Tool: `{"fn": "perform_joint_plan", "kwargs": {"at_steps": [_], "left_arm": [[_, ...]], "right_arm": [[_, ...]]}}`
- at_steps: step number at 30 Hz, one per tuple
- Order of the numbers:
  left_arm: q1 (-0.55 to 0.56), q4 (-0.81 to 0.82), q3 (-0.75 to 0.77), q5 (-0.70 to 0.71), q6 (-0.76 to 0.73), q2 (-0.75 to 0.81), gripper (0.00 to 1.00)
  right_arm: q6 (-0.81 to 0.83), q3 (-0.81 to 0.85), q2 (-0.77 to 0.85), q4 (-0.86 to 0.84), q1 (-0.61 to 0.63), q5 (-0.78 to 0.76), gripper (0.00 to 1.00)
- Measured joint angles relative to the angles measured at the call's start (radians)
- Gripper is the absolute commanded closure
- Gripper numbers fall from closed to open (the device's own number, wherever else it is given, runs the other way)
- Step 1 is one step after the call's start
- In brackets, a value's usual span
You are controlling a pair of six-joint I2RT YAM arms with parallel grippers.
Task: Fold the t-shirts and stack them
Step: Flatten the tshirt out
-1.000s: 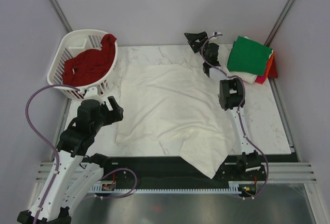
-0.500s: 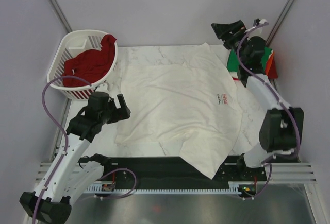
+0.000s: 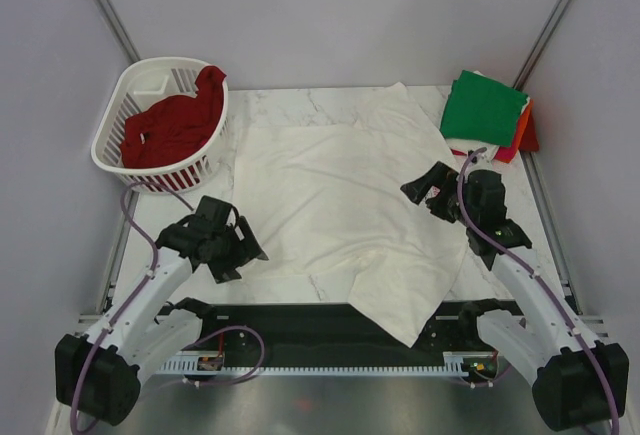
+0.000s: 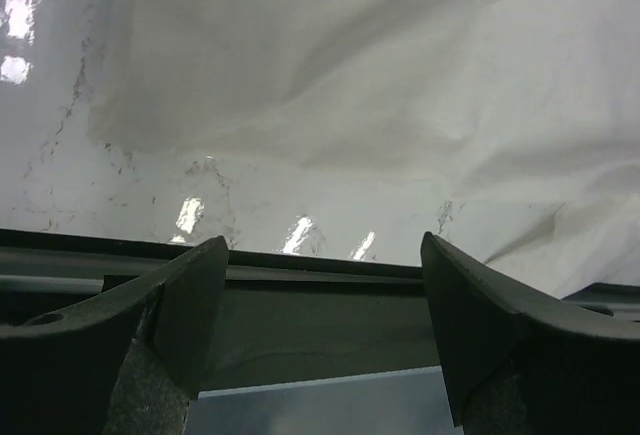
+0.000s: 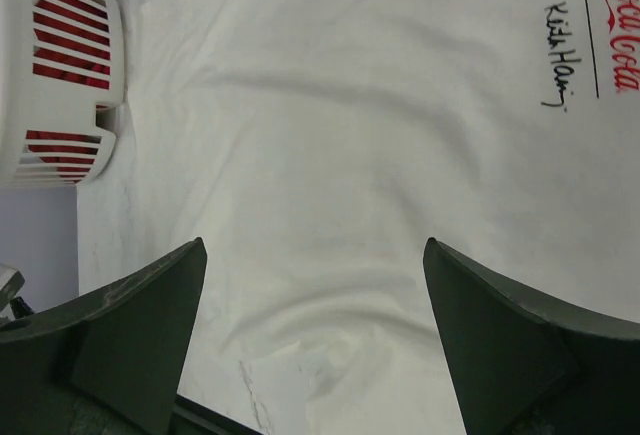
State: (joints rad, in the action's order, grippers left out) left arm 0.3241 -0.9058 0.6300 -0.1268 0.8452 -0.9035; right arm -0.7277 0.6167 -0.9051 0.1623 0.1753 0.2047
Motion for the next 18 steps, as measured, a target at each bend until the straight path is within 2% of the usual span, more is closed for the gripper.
{"fn": "perform_joint_plan", "kwargs": {"at_steps": [3, 8, 14, 18], "left_arm": [[0.001, -0.001, -0.058, 0.076, 0.115, 0.062, 0.16], [0.003, -0.005, -0.112, 0.181, 0.243, 0.070, 0.16], [0.003, 0.006, -0.116, 0.293, 0.296, -0.023, 0.18], [0.003, 0.032, -0.116, 0.342, 0.302, -0.071, 0.23]], "right_arm": [[0.018, -0.044, 0.040, 0.066, 0.006, 0.028, 0.02], [0.050, -0.044, 0.040, 0.090, 0.008, 0.053, 0.02], [0.071, -0.044, 0.036, 0.101, 0.012, 0.053, 0.02], [0.082, -0.044, 0.015, 0.101, 0.013, 0.053, 0.02]]}}
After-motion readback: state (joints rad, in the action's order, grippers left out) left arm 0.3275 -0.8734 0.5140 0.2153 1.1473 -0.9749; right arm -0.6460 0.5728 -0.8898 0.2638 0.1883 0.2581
